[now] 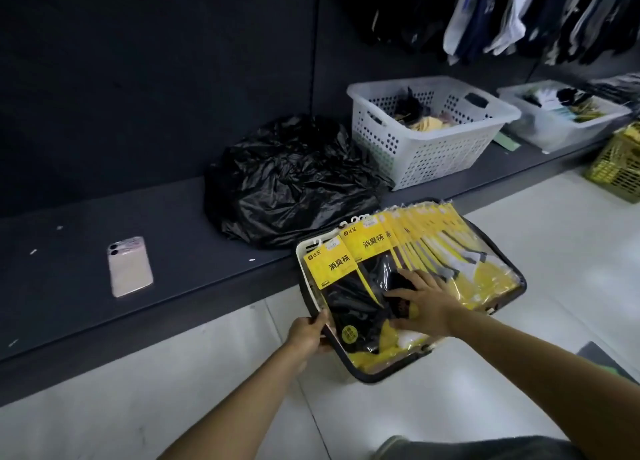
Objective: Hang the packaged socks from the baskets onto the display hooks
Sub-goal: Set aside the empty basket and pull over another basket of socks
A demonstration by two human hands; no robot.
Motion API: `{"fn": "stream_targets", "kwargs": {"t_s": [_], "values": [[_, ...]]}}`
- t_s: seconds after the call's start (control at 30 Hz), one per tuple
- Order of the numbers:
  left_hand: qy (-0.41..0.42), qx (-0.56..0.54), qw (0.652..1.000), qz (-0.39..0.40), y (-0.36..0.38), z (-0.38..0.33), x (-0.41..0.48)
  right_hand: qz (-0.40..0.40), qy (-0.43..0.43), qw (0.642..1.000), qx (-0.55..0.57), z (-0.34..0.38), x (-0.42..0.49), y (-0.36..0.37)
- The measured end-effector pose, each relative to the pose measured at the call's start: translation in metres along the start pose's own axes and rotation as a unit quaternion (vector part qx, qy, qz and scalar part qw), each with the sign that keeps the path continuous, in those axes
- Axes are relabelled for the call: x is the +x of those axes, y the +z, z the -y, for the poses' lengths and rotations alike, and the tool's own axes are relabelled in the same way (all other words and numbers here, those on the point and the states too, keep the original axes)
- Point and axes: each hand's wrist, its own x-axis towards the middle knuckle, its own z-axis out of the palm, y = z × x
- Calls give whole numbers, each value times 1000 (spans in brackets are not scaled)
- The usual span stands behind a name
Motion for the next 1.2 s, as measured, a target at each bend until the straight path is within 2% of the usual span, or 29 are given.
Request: {"fn": "stream_targets", "kwargs": {"t_s": [0.17,0.4,0.57,0.7,0.83,0.9,0.93,1.0,1.07,1.1,1.13,1.2], "values": [[3,22,999,-38,-93,16,-57,27,-122,991,-54,73,3,3],[-17,71,989,-126,-268,57,-163,-39,-274,961,30,253,-6,46],[-29,114,966,-232,-363,98,-230,-52,-349,935,35,376,-20,64],[-27,158,939,-303,-405,124,-266,-37,-383,923,30,444,-29,69],[-36,176,932,-315,-427,133,-276,-42,-386,920,41,477,-40,72],[-21,225,915,-335,-432,129,-272,-34,-380,921,82,481,-43,67],[15,254,895,-367,-432,125,-268,-33,-375,919,115,481,-44,63],[147,285,849,-421,-423,111,-262,-46,-362,906,215,482,-45,53],[246,313,831,-388,-407,102,-250,-63,-324,881,340,485,-44,41],[244,331,836,-363,-400,103,-241,-58,-290,866,402,488,-42,35],[207,339,851,-343,-395,107,-231,-44,-250,849,463,490,-40,30],[84,337,887,-305,-391,123,-213,-22,-181,822,539,497,-35,24]]}}
